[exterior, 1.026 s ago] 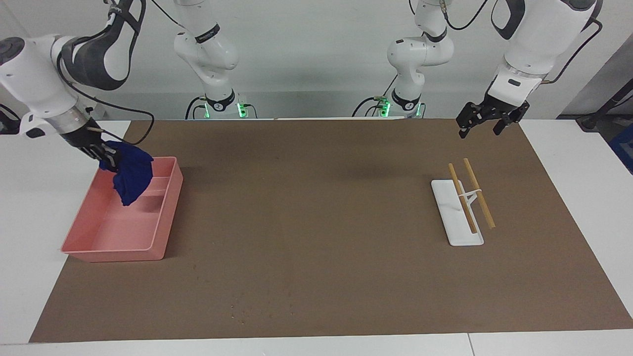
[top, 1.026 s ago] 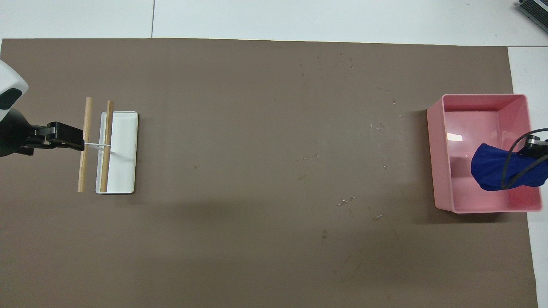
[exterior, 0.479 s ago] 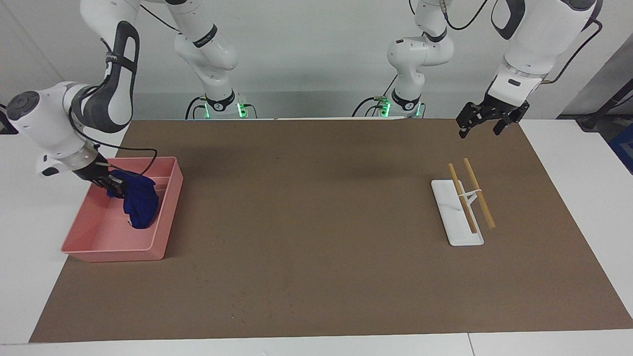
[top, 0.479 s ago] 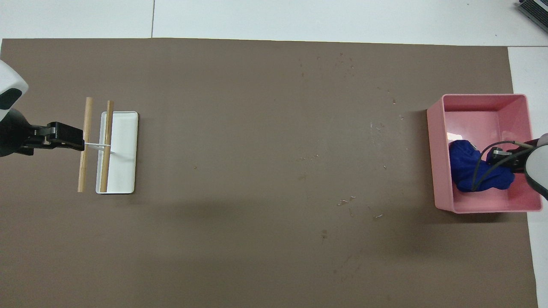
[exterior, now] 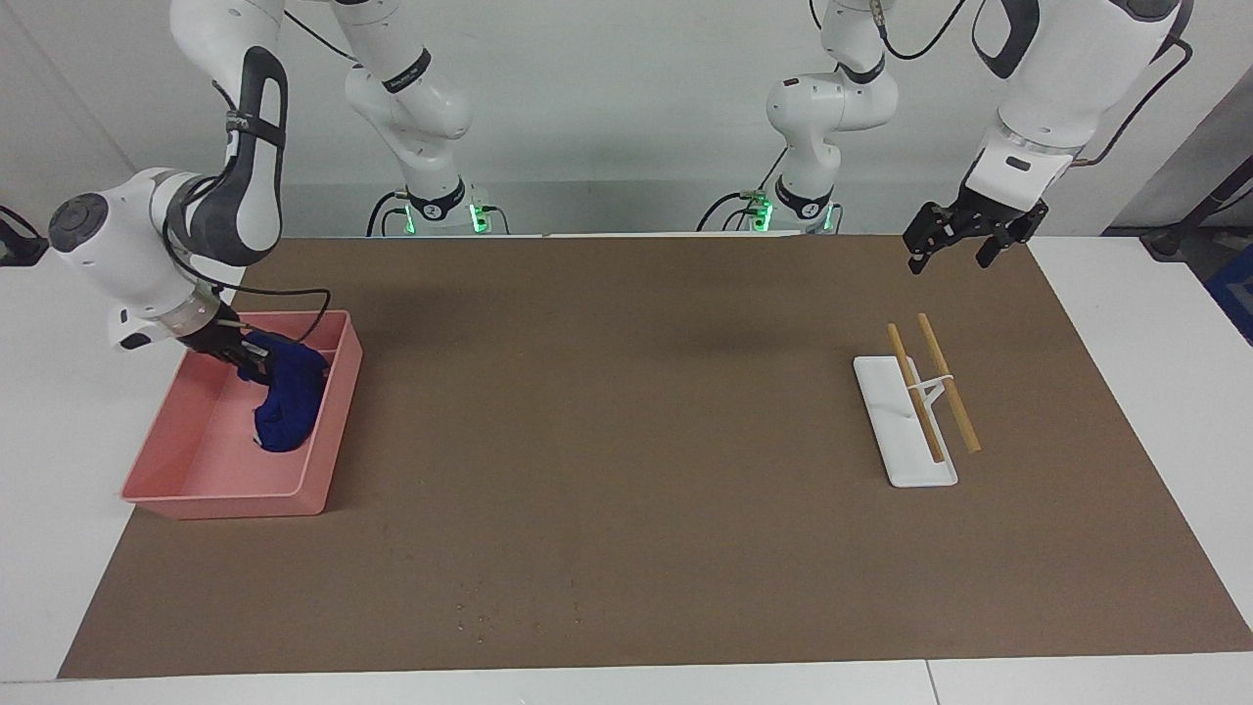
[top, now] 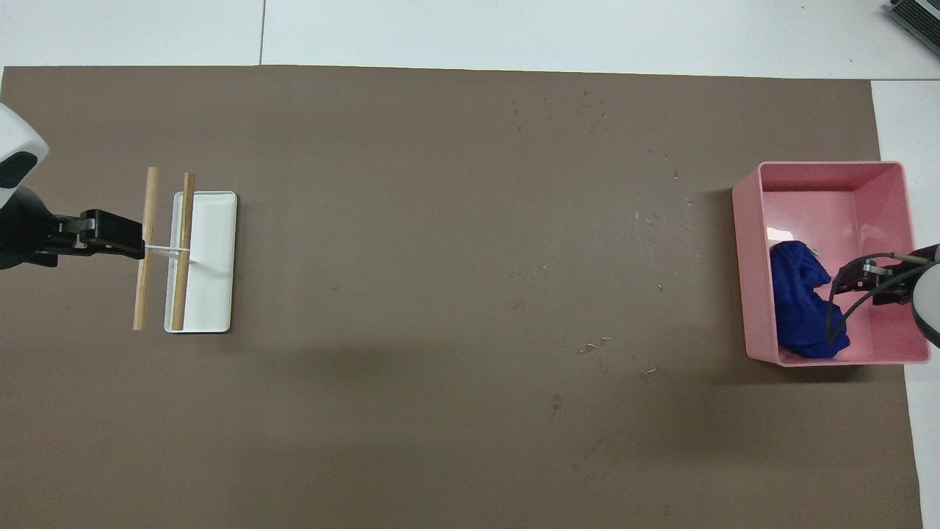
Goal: Wipe water with towel using both arms
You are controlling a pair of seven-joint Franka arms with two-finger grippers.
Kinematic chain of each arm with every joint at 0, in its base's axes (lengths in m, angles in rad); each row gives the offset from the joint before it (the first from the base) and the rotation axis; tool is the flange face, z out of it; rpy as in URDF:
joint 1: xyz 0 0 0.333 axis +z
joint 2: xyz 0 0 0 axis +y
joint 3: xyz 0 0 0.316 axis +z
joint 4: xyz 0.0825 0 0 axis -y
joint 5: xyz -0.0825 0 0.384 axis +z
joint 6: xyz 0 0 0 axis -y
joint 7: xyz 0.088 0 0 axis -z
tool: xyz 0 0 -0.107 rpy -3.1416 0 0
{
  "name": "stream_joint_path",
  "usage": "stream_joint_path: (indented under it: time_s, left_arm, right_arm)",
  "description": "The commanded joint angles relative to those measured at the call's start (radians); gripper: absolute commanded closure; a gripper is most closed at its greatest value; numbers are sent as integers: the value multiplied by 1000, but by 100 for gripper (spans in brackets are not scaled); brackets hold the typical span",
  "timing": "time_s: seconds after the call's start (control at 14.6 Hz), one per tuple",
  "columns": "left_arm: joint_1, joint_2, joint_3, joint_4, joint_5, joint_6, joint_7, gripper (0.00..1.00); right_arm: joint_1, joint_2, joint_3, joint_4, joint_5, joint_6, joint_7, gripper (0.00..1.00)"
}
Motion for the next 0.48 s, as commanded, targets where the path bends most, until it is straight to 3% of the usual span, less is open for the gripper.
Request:
stream_joint_path:
  time_s: [0.0,0.21,0.41]
  left_arm:
    - [14,-21,-5,-17,-14,-3,6,0]
    - [14,-21,-5,-17,-14,-3,6,0]
    - [14,-21,-5,-17,-14,-3,6,0]
  right_arm:
    - [19,-47,17,65,-27,-82,-12,1]
    - [70,-98,17,110,-31,-115,73,1]
    - [142,-98,27,218,-30,-230,172,1]
